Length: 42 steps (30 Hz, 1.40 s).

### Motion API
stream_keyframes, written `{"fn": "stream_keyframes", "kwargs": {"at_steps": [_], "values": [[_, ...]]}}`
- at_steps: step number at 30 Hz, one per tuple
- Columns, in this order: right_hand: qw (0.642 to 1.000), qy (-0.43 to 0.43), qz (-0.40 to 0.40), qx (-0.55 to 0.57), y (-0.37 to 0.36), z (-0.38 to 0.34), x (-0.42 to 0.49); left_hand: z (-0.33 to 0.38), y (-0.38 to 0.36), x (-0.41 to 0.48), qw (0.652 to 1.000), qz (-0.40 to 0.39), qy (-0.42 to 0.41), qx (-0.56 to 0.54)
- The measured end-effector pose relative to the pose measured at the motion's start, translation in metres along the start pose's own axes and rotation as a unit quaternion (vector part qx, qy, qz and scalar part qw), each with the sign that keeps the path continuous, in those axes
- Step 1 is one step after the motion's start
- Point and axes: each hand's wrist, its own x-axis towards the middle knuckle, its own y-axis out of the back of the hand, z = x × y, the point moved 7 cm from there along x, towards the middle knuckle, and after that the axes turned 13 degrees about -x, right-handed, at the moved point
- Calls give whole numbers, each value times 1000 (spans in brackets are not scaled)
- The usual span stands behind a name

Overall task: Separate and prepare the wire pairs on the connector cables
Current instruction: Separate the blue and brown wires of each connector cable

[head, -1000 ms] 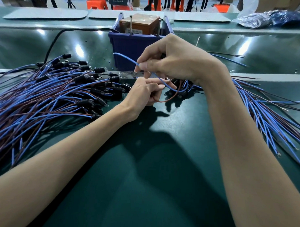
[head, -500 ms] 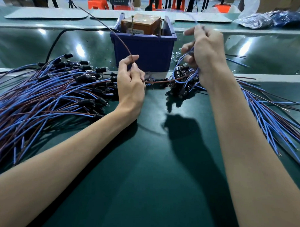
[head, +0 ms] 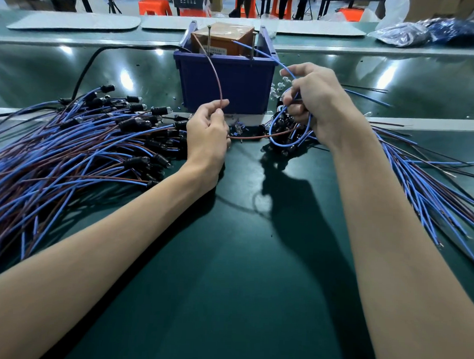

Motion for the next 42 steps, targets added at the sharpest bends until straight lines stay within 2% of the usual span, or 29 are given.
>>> {"fn": "stream_keyframes", "kwargs": {"at_steps": [8,20,32,42], "values": [[998,-12,-37,57,4,-1,-1,-6,-12,-3,997,-67,45,3],[988,43,-150,2,-7,-8,-11,-10,-22,-10,987,-139,71,47],[979,91,-181,-18,-10,-17,-17,-7,-24,-14,983,-154,61,76],[975,118,-177,-65,-8,-22,-21,-9,-24,-14,983,-163,65,50]]}}
